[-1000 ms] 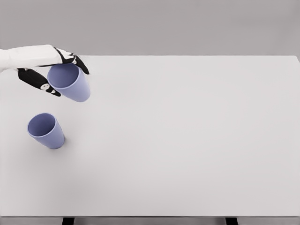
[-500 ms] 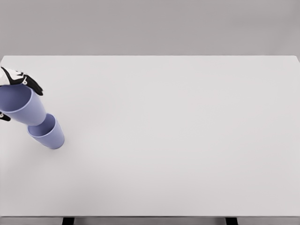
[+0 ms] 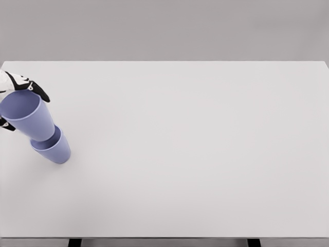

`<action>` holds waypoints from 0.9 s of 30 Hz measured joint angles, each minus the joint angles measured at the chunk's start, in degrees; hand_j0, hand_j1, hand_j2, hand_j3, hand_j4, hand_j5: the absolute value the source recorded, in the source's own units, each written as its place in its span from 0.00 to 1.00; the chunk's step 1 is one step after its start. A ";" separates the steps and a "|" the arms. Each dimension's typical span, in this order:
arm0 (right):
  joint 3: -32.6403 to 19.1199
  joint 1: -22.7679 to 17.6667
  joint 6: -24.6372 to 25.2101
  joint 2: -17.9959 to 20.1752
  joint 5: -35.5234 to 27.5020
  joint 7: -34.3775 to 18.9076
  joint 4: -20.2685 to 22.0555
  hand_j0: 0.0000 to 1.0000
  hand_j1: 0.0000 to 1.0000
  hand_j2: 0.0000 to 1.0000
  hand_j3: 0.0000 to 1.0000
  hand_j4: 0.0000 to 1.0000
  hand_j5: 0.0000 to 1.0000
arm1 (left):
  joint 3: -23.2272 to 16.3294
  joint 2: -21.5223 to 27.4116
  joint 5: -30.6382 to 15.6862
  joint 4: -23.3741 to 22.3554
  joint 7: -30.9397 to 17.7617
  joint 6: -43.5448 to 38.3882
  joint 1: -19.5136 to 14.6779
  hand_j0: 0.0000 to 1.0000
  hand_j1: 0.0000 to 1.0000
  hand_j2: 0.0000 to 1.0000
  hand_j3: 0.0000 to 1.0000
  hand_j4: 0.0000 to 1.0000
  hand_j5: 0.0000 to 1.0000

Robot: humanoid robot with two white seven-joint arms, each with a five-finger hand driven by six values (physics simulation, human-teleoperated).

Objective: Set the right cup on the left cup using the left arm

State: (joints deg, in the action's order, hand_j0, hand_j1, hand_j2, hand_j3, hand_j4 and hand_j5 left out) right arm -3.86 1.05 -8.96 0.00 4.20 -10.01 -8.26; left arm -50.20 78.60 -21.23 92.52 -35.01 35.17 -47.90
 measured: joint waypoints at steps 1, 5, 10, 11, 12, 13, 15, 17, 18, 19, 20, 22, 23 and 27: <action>0.00 0.00 0.00 0.00 0.00 0.00 0.00 1.00 1.00 1.00 1.00 1.00 1.00 | 0.02 -0.45 0.10 -0.46 0.00 0.00 0.00 0.65 0.65 0.65 0.65 0.65 0.65; 0.00 0.00 0.00 0.00 0.00 0.00 0.00 1.00 1.00 1.00 1.00 1.00 1.00 | 0.12 -2.23 0.65 -2.92 0.00 0.00 1.14 0.65 0.65 0.65 0.65 0.65 0.65; 0.00 0.00 0.00 0.00 0.00 0.00 0.00 1.00 1.00 1.00 1.00 1.00 1.00 | 0.10 -2.91 1.27 -5.03 0.00 0.00 1.57 0.66 0.66 0.66 0.66 0.66 0.66; 0.00 0.00 0.00 0.00 0.00 0.00 0.00 1.00 1.00 1.00 1.00 1.00 1.00 | 0.12 -3.03 1.41 -5.26 0.00 0.00 1.93 0.66 0.66 0.66 0.66 0.66 0.66; 0.00 0.00 0.00 0.00 0.00 0.00 0.00 1.00 1.00 1.00 1.00 1.00 1.00 | 0.14 -3.15 1.53 -5.43 0.00 0.00 2.02 0.66 0.66 0.66 0.66 0.66 0.66; 0.00 0.00 0.00 0.00 0.00 0.00 0.00 1.00 1.00 1.00 1.00 1.00 1.00 | 0.14 -3.25 1.64 -5.55 0.00 0.00 2.02 0.66 0.66 0.66 0.66 0.66 0.66; 0.00 0.00 0.00 0.00 0.00 0.00 0.00 1.00 1.00 1.00 1.00 1.00 1.00 | 0.13 -3.49 1.81 -5.71 0.00 0.00 2.11 0.66 0.66 0.66 0.66 0.66 0.66; 0.00 0.00 0.00 0.00 0.00 0.00 0.00 1.00 1.00 1.00 1.00 1.00 1.00 | 0.15 -3.84 1.98 -5.81 0.00 0.01 2.81 0.66 0.66 0.66 0.66 0.66 0.66; 0.00 0.00 0.00 0.00 0.00 0.00 0.00 1.00 1.00 1.00 1.00 1.00 1.00 | 0.16 -4.00 2.03 -5.88 0.00 0.00 2.81 0.66 0.66 0.66 0.66 0.66 0.66; 0.00 0.00 0.00 0.00 0.00 0.00 0.00 1.00 1.00 1.00 1.00 1.00 1.00 | 0.16 -4.11 2.05 -5.99 -0.01 0.00 2.81 0.66 0.66 0.66 0.66 0.66 0.66; 0.00 0.00 0.00 0.00 0.00 0.00 0.00 1.00 1.00 1.00 1.00 1.00 1.00 | 0.17 -4.21 2.10 -6.16 0.00 -0.01 2.81 0.66 0.66 0.66 0.66 0.66 0.66; 0.00 0.00 0.00 0.00 0.00 0.00 0.00 1.00 1.00 1.00 1.00 1.00 1.00 | 0.17 -4.51 2.41 -6.49 0.00 -0.01 2.90 0.66 0.66 0.66 0.66 0.66 0.66; 0.00 0.00 0.00 0.00 0.00 0.00 0.00 1.00 1.00 1.00 1.00 1.00 1.00 | 0.17 -4.71 2.55 -6.69 0.00 -0.01 2.90 0.68 0.68 0.68 0.68 0.68 0.68; 0.00 0.00 0.00 0.00 0.00 0.00 0.00 1.00 1.00 1.00 1.00 1.00 1.00 | 0.18 -5.06 3.14 -7.12 -0.01 -0.01 2.90 0.91 0.91 0.91 0.91 0.91 0.91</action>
State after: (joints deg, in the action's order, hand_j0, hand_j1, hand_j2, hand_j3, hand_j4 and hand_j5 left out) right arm -3.86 1.05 -8.96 0.00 4.20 -10.01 -8.26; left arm -50.02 73.53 -18.09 85.40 -35.02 35.16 -45.00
